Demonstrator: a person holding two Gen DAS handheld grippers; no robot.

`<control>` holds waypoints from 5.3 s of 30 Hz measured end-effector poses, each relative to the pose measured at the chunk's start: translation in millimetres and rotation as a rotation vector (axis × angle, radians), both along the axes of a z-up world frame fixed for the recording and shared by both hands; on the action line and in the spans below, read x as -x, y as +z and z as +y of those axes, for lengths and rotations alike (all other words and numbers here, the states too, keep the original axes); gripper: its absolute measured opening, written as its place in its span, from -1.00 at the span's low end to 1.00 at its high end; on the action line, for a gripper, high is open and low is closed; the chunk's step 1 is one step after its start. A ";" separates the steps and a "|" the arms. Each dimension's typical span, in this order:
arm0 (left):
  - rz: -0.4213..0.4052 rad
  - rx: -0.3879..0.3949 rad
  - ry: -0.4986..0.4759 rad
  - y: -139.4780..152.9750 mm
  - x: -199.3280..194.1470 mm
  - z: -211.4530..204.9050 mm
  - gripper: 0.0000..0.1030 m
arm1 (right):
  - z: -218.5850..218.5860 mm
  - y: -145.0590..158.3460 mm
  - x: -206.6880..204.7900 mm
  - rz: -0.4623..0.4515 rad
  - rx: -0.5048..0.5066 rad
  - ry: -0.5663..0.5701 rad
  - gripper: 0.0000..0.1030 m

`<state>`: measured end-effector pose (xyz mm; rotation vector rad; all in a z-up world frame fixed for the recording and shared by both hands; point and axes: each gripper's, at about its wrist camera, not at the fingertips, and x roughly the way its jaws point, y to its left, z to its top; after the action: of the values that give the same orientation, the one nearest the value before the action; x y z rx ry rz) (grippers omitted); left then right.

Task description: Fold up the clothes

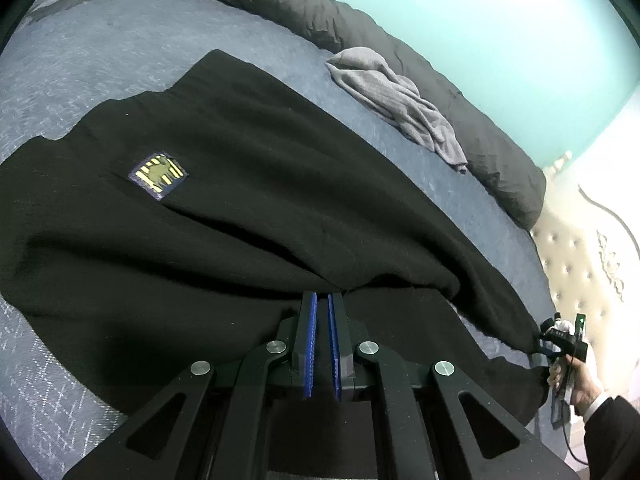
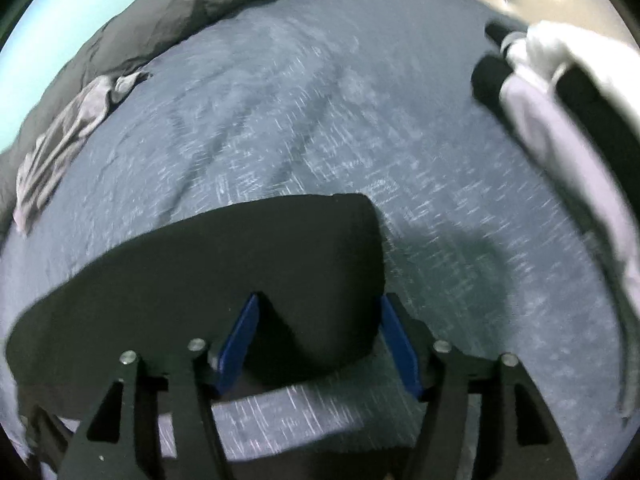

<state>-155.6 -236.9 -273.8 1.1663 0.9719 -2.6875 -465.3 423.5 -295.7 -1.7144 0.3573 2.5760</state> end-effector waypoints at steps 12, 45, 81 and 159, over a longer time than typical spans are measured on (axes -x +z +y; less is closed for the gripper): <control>-0.012 0.028 -0.028 -3.7 8.6 12.5 -0.88 | -14.4 18.1 -1.4 0.150 -0.007 0.113 -0.85; 0.003 0.055 -0.020 5.2 -13.6 -1.0 -0.89 | -103.6 34.9 -54.8 0.168 0.140 0.429 -0.05; 0.007 0.045 -0.029 6.8 -28.9 -8.2 -0.89 | -291.7 -19.8 -151.1 0.133 0.054 0.806 -0.77; -0.033 0.044 0.270 -4.5 -92.7 -135.4 -0.71 | -598.4 18.2 -117.1 0.245 -0.028 1.244 -0.88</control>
<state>-62.9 -372.3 -278.3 0.9882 0.9813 -2.4577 -348.1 -174.9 -277.4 -1.9521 -1.1110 3.4695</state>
